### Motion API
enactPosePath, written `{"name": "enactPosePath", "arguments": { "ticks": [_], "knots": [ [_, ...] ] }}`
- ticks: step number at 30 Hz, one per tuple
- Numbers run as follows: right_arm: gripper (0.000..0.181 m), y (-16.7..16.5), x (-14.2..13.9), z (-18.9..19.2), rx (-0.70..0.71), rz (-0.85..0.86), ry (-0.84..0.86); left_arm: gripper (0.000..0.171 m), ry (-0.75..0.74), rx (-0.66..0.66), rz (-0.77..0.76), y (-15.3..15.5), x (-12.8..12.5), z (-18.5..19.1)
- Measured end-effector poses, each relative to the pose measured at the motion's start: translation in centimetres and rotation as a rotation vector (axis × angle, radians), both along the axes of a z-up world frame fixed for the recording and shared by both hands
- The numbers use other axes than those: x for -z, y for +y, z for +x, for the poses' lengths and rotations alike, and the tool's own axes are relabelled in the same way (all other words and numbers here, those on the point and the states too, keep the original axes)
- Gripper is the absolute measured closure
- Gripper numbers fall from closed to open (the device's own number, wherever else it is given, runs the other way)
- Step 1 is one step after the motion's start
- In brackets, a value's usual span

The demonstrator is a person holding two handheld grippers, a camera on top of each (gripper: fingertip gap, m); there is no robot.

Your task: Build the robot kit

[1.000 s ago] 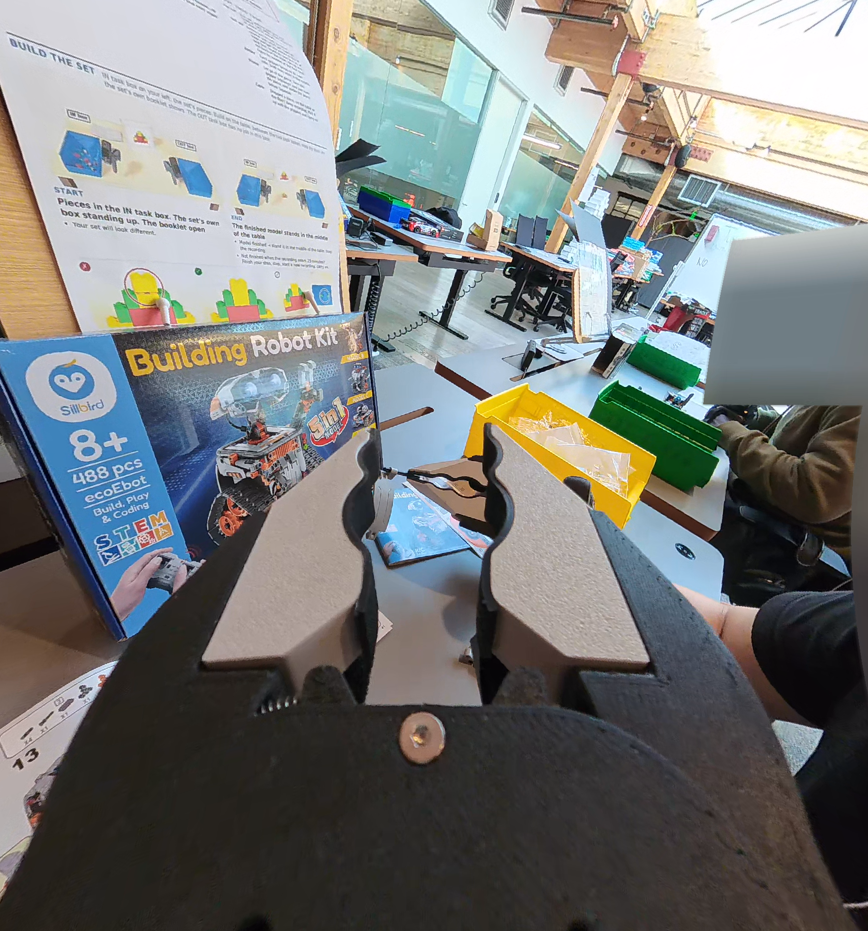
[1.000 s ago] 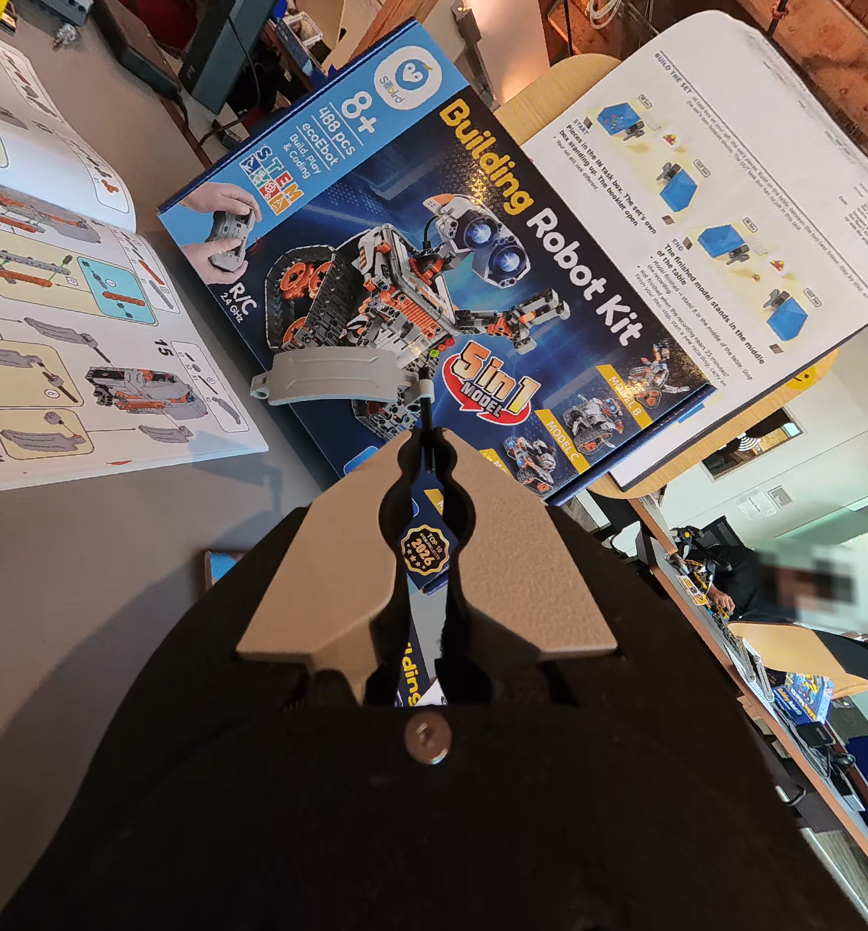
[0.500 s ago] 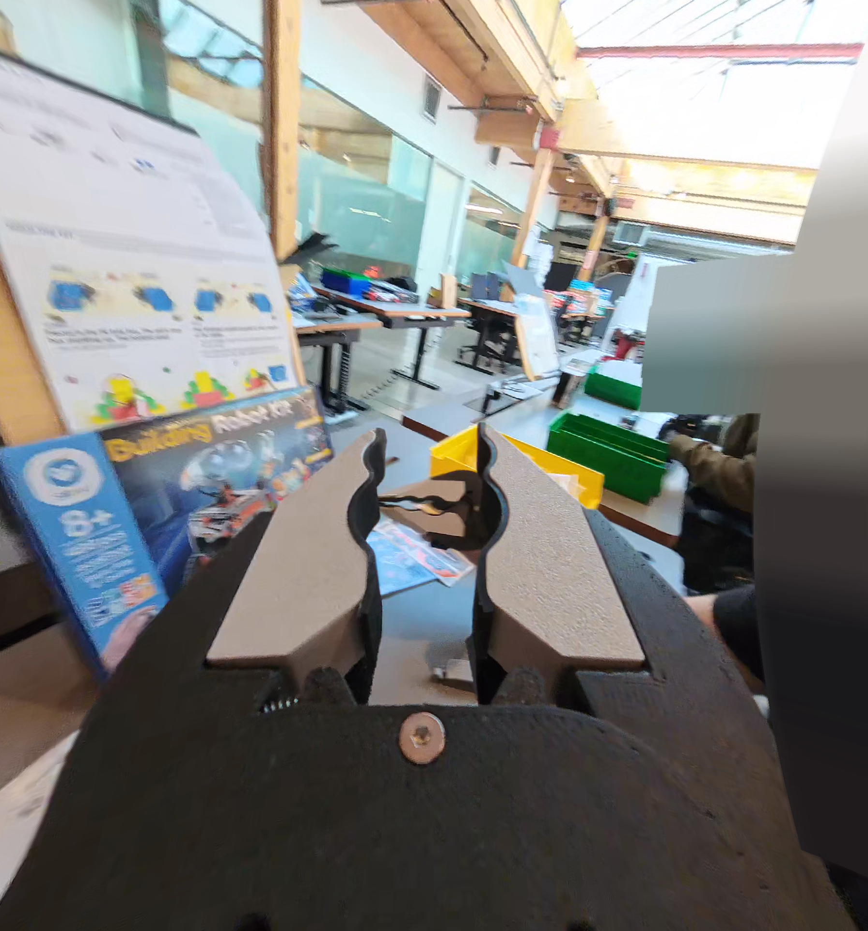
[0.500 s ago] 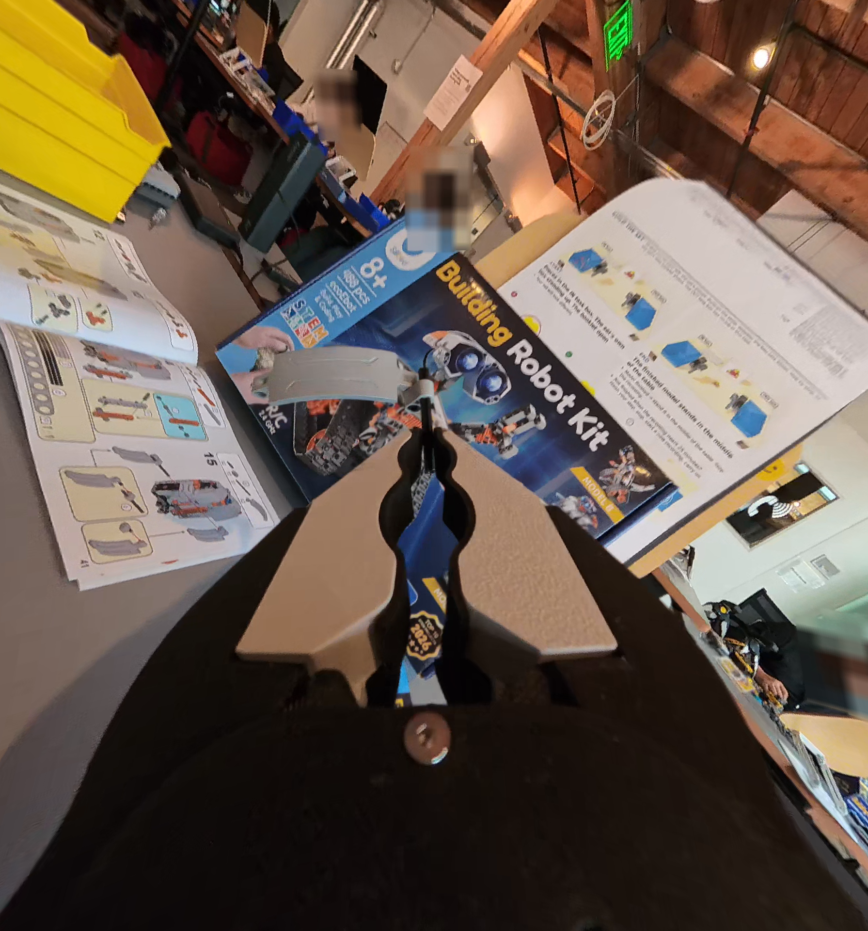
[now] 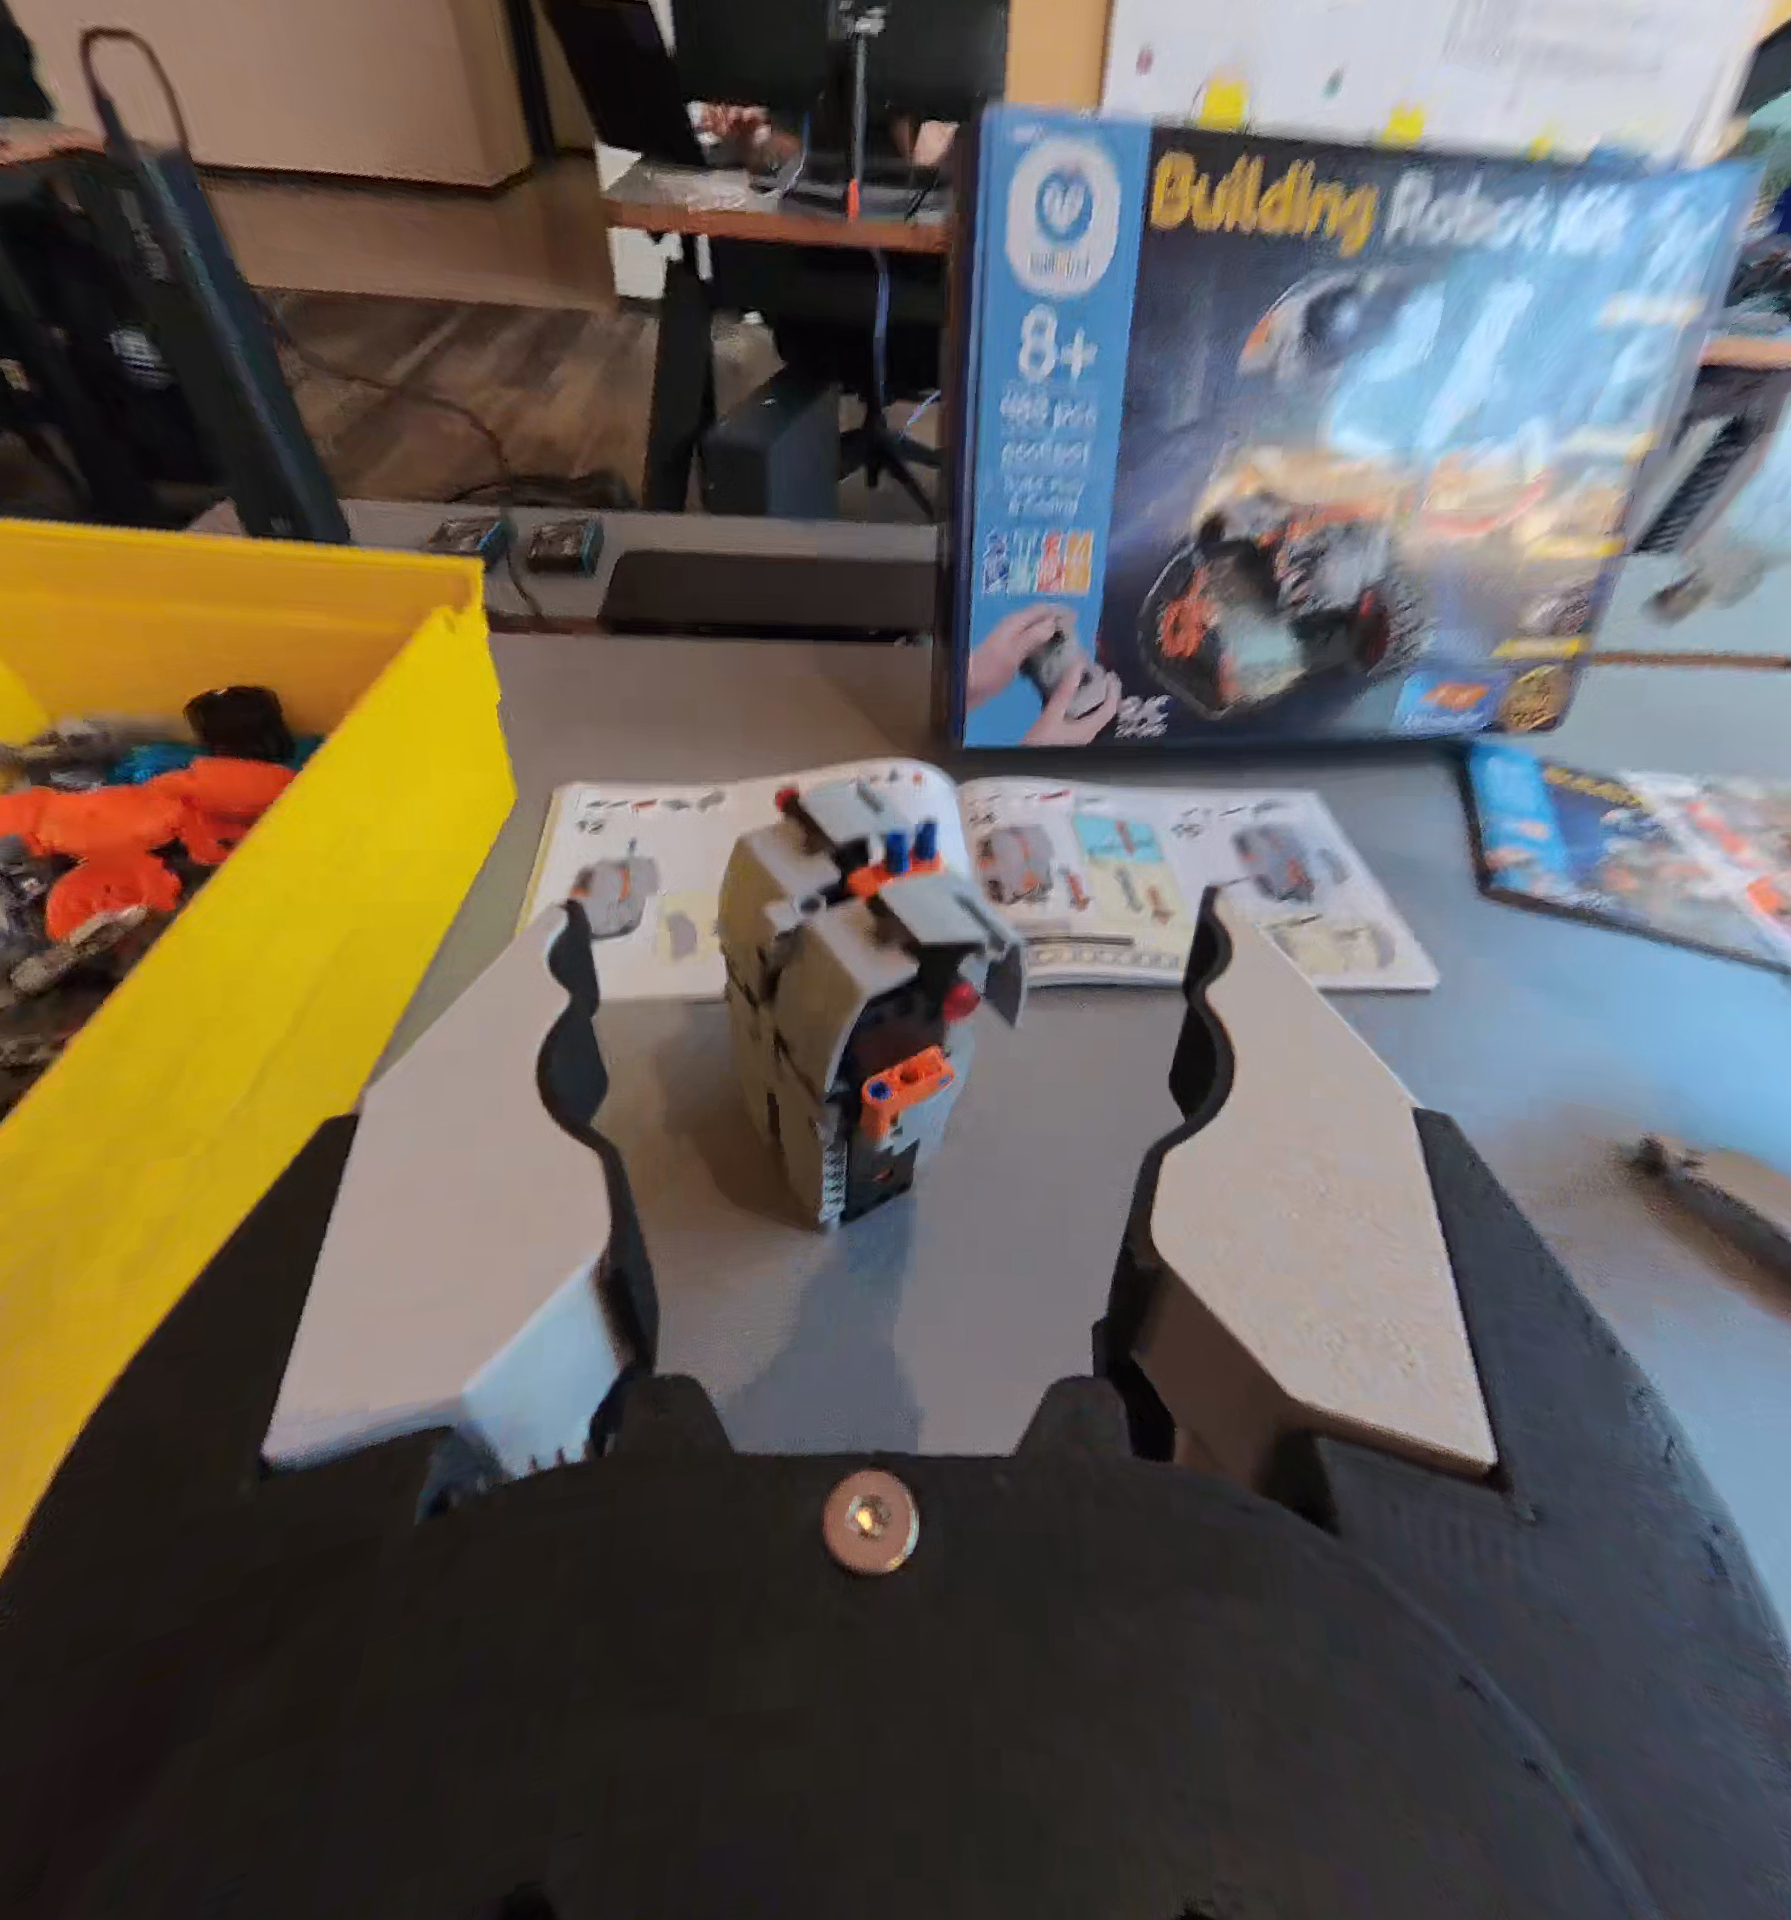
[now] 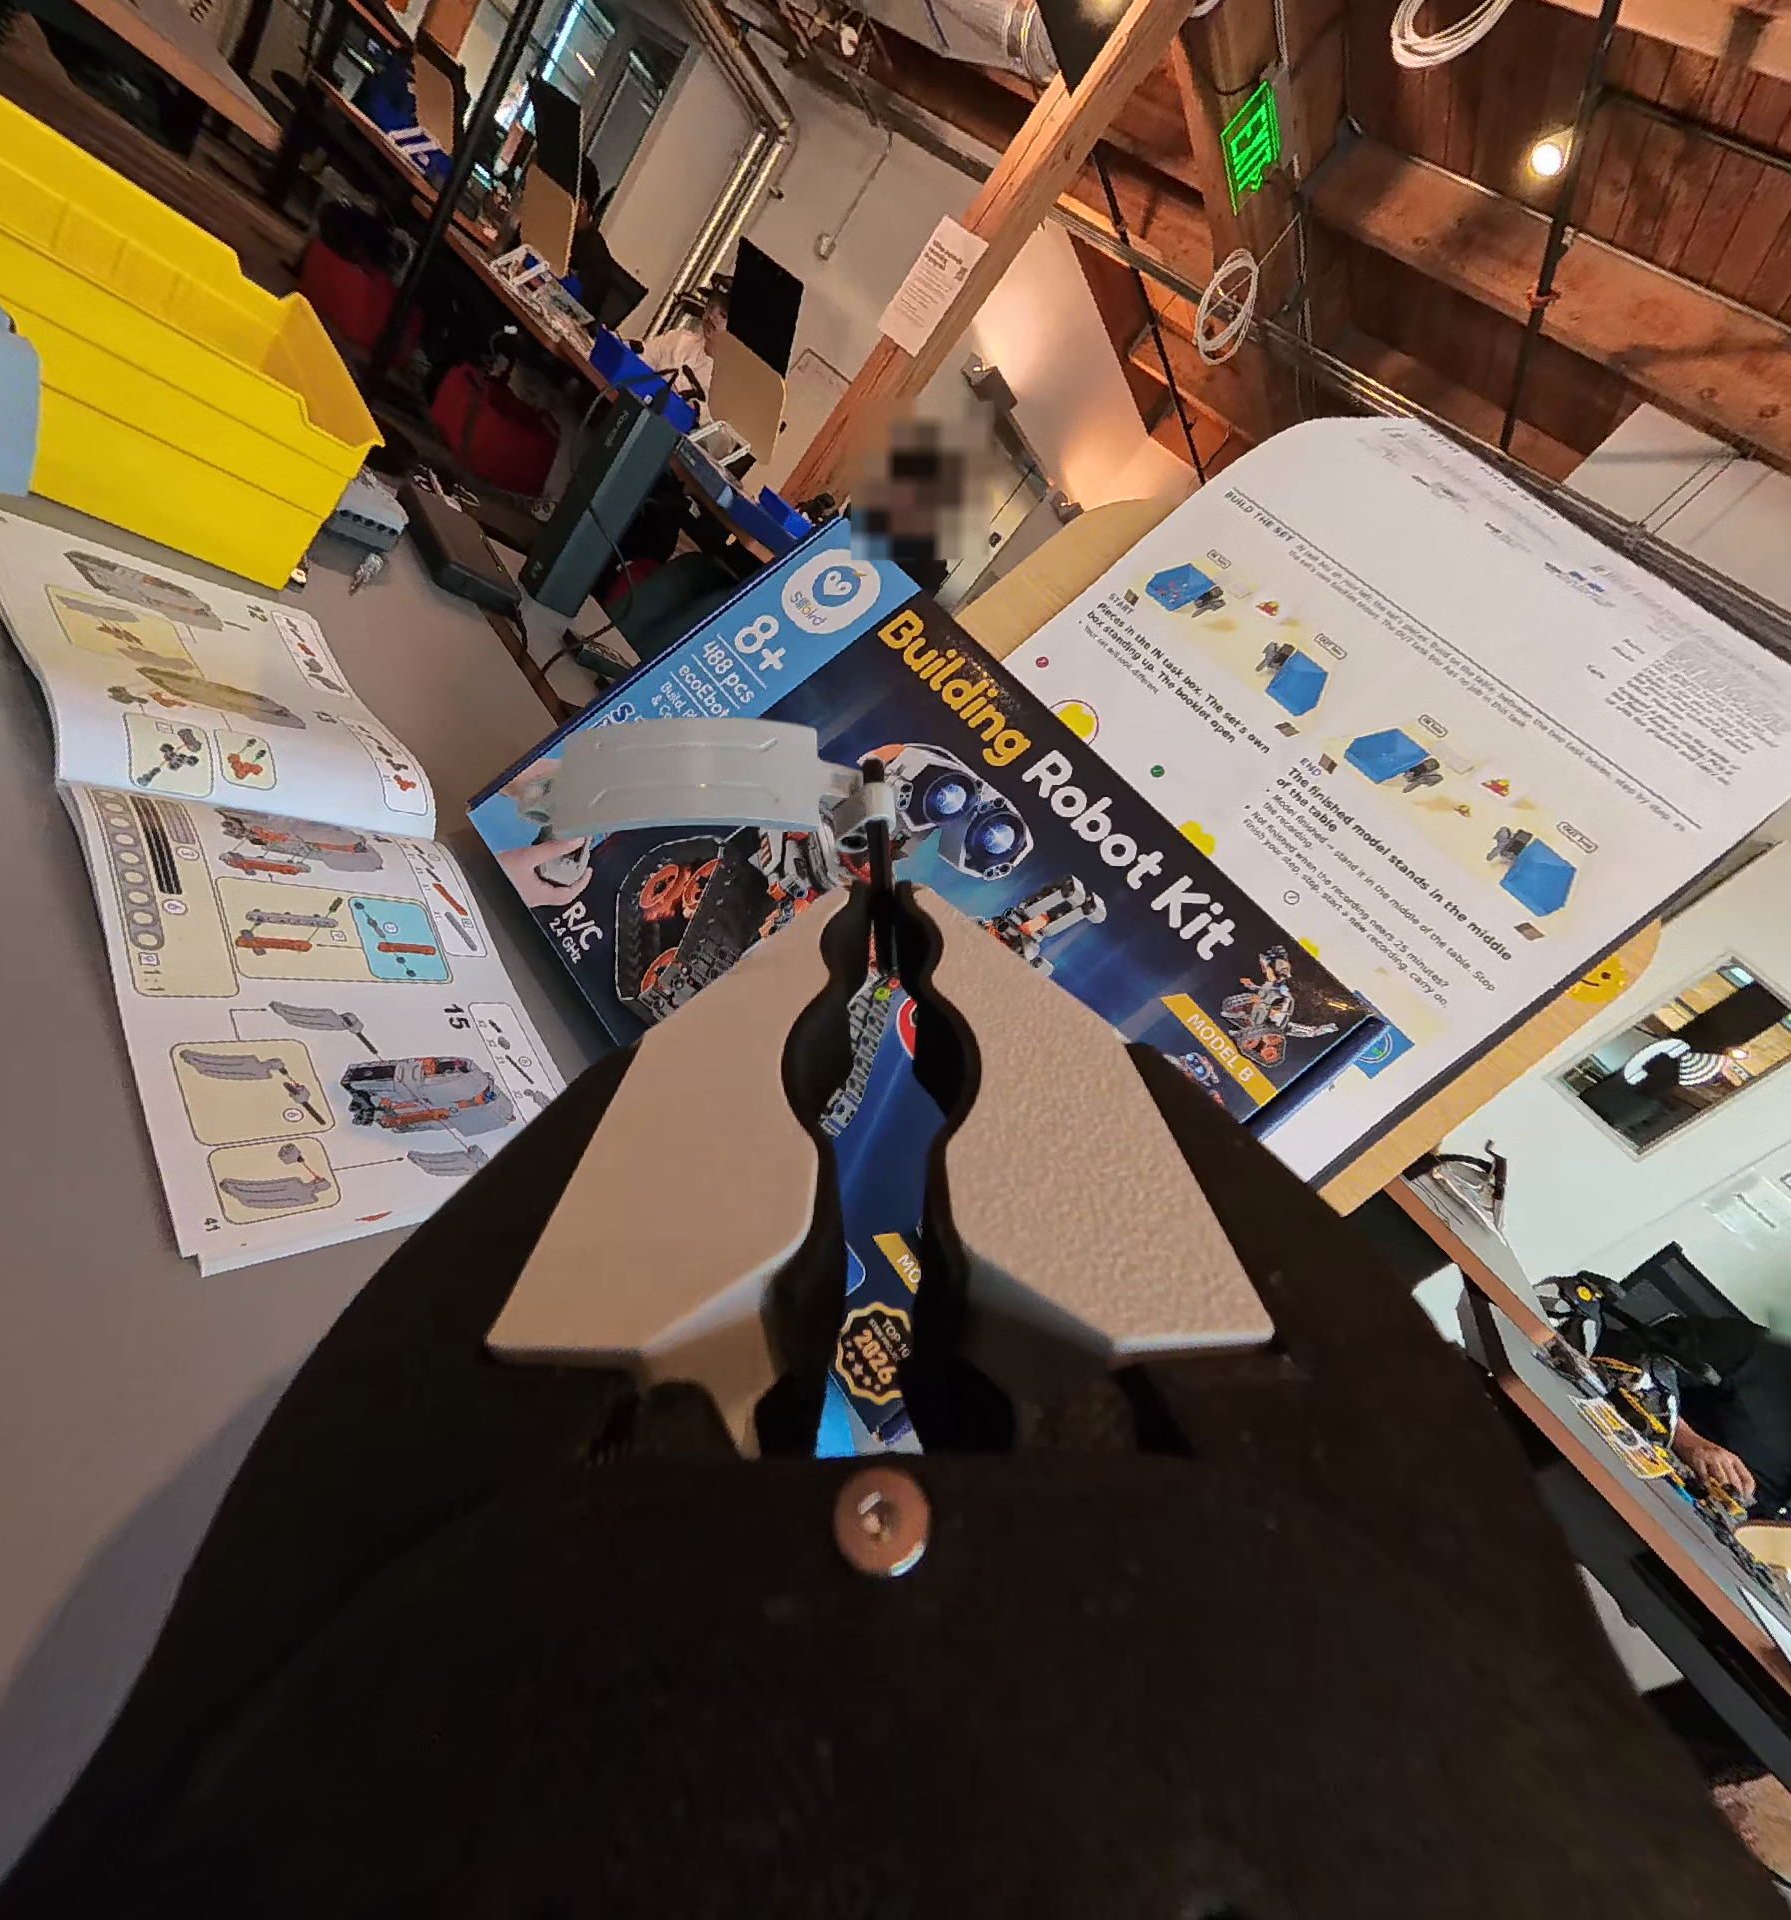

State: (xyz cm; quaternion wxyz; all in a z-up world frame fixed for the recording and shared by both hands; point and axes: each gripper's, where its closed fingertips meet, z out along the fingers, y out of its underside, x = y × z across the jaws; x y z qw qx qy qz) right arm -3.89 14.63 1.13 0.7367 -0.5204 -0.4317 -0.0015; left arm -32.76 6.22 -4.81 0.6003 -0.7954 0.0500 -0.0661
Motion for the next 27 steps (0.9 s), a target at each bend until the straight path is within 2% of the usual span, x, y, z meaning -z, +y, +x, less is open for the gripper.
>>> {"name": "enactPosePath", "arguments": {
  "ticks": [3, 7, 10, 12, 16, 20, 27],
  "knots": [
    [0.179, -0.2, -0.5, 0.2, -0.004, 0.008, 0.013, 0.056, 0.087, -0.066, 0.02, 0.8, 1.6, -0.6],
    [0.179, -0.5, -1.2, 0.5, -0.008, 0.02, 0.031, 0.056, 0.064, -0.066, -0.113, 1.9, 4.9, -0.2],
    [0.18, -0.5, -1.5, 0.7, -0.013, 0.022, 0.051, 0.061, 0.081, -0.079, -0.157, 2.4, 6.3, -0.5],
    [0.179, -0.5, -1.5, 0.8, -0.015, 0.019, 0.057, 0.067, 0.092, -0.069, -0.175, 2.6, 6.7, -0.4],
    [0.179, -0.3, -1.0, 0.7, -0.023, 0.001, 0.055, 0.093, 0.04, 0.009, -0.192, 2.6, 6.8, 0.9],
    [0.179, -0.1, -0.4, 0.4, -0.026, -0.013, 0.04, 0.094, 0.073, 0.091, -0.193, 2.7, 6.9, 1.1],
    [0.18, 0.2, 0.2, 0.6, -0.018, -0.023, 0.025, 0.095, 0.025, 0.255, -0.162, 2.0, 6.8, 1.6]
  ]
}}
